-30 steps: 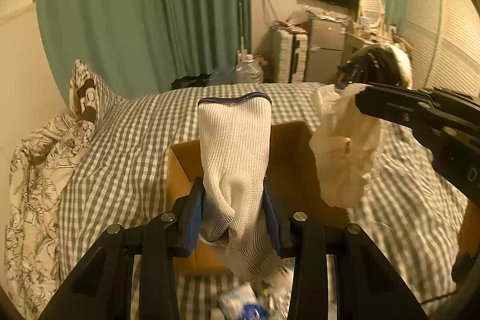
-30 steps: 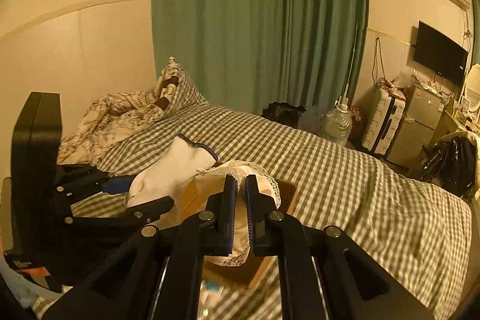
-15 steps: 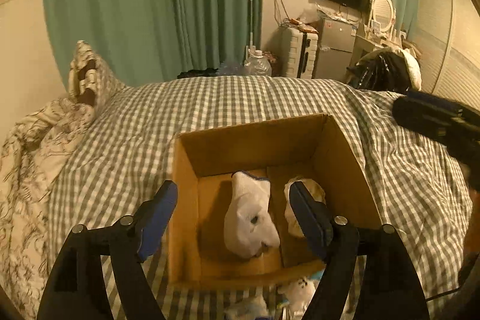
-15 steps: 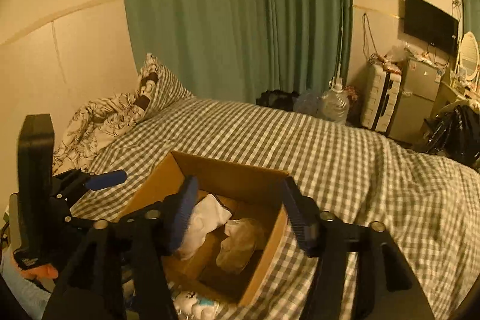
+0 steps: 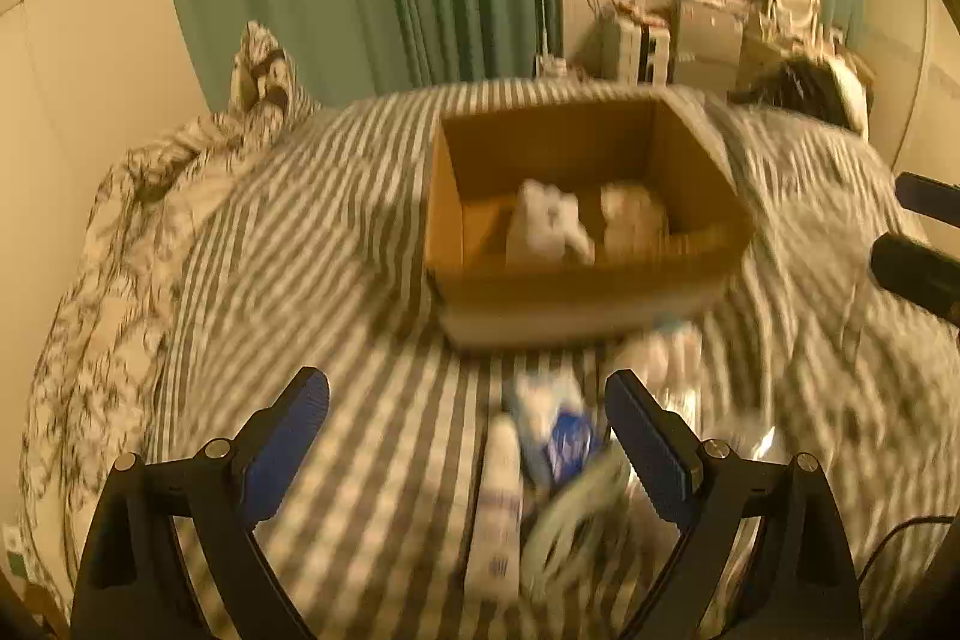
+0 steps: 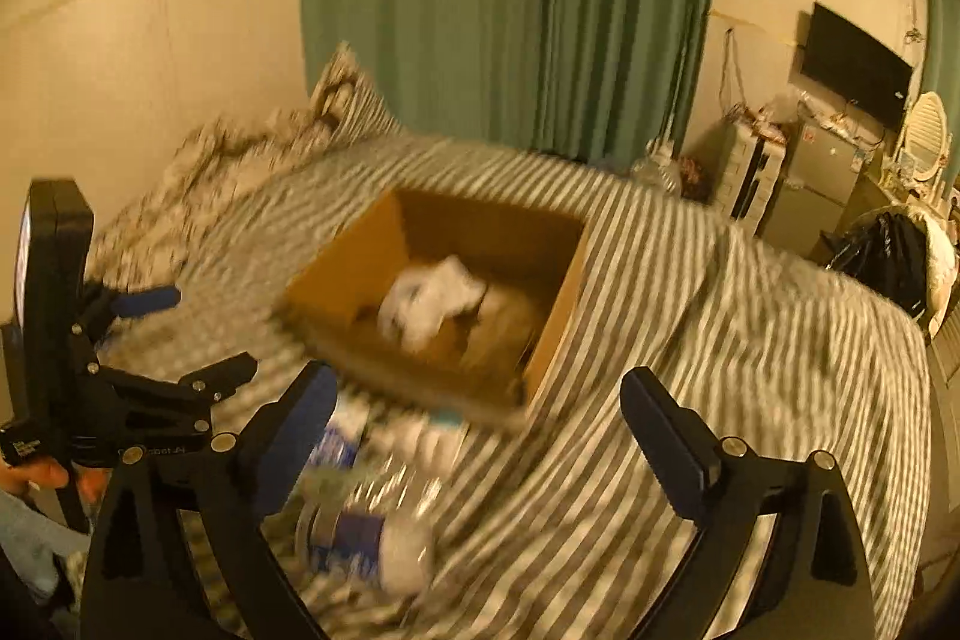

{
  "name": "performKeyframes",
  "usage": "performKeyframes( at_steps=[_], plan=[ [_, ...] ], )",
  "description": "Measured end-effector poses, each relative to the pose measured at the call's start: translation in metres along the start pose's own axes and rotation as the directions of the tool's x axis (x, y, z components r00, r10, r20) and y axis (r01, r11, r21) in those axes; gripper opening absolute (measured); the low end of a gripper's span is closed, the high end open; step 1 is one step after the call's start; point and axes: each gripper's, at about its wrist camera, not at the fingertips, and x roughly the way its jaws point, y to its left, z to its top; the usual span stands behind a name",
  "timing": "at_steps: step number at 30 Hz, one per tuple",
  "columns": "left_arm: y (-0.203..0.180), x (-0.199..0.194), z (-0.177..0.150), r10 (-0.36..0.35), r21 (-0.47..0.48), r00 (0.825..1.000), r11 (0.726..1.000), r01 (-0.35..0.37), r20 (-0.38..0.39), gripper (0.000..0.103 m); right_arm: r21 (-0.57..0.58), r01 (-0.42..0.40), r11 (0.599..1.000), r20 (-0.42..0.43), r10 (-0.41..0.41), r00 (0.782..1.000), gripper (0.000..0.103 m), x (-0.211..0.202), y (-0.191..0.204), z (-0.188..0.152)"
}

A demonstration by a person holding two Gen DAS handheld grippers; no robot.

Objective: Organize objects
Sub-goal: 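Grasp white tube with left gripper while right gripper grasps water bottle, drop both into box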

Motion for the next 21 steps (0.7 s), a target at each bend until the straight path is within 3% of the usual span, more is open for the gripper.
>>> performKeyframes(
  at_steps=[5,9,18,21],
  plan=[
    [0.001,0.013,-0.045,0.008,0.014,0.996,1.000,-0.007,-0.090,0.096,-0.020,-0.047,0.999,-0.129,0.044,0.991,0.096,0.025,0.028,-0.046],
    [0.009,0.019,-0.061,-0.001,-0.008,0.993,1.000,0.000,-0.119,0.096,-0.014,-0.073,0.997,-0.219,0.068,0.973,0.096,0.045,0.039,-0.075],
    [0.001,0.036,-0.064,-0.021,0.028,0.989,0.999,0.025,-0.143,0.083,-0.047,-0.077,0.996,-0.264,0.062,0.963,0.096,0.069,0.058,-0.090],
    [0.000,0.045,-0.062,-0.033,0.024,0.987,0.999,0.037,-0.159,0.075,-0.080,-0.039,0.996,-0.269,0.016,0.963,0.096,0.077,0.065,-0.095]
  ],
)
